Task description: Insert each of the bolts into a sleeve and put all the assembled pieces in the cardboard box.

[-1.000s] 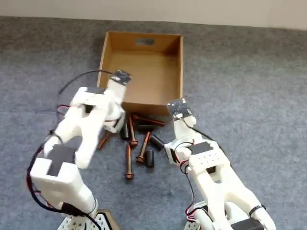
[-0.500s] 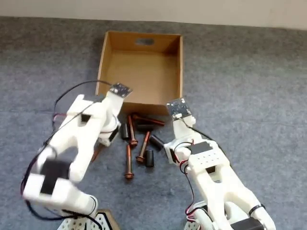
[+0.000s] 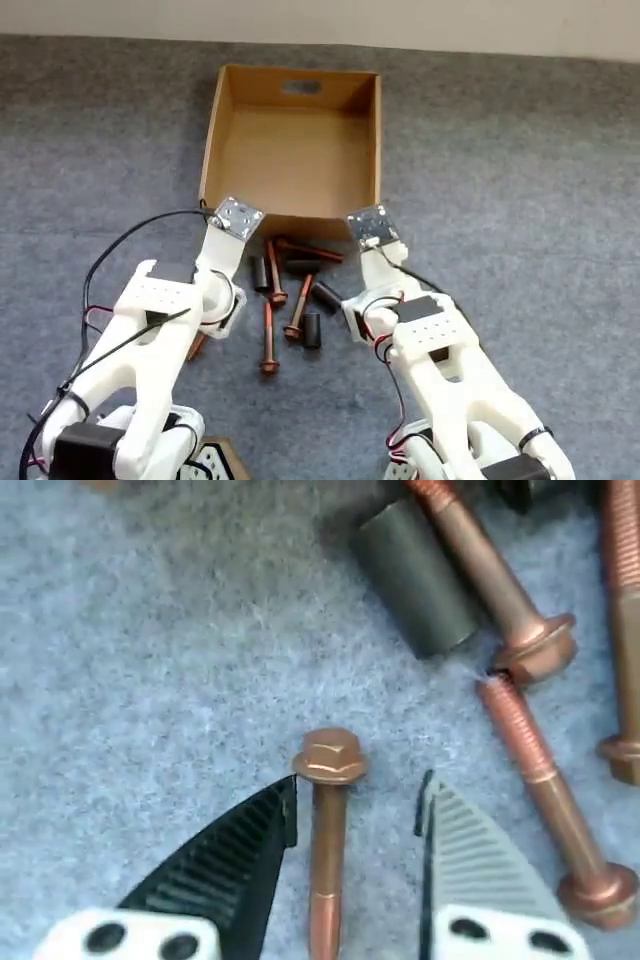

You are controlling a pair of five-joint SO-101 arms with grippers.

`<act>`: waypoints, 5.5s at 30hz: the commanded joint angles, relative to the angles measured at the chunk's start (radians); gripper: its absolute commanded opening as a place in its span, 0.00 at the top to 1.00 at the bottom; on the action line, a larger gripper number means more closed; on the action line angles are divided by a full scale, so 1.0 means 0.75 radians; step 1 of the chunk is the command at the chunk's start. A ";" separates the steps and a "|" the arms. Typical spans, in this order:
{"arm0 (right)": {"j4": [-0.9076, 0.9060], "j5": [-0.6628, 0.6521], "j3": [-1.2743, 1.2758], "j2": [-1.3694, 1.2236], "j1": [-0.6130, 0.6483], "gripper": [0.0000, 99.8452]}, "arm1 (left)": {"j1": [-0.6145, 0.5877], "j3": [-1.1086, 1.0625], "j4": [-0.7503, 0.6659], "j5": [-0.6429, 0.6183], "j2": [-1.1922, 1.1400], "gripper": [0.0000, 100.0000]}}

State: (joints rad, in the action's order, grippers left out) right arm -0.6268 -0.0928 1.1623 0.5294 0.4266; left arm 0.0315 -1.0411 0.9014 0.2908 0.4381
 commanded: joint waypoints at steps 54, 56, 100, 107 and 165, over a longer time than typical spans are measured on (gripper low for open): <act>0.019 0.002 -0.005 0.040 0.003 0.99 | 0.011 -0.056 -0.076 0.000 0.024 0.92; 0.019 0.002 -0.005 0.040 0.003 0.99 | 0.015 -0.007 -0.072 0.000 -0.034 0.91; 0.013 0.002 0.036 0.234 -0.099 0.99 | 0.017 0.212 0.104 -0.131 0.222 0.99; -0.024 0.004 -0.081 -0.017 -0.109 0.99 | 0.017 0.165 -0.029 -0.147 0.011 0.99; -0.320 -0.100 -0.394 -0.343 -0.099 0.80 | 0.009 0.054 -0.135 -0.243 -0.077 0.99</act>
State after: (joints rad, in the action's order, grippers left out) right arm -0.8692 -0.1573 0.8615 0.2394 0.3560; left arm 0.0330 -1.0042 0.8124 0.1174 0.3782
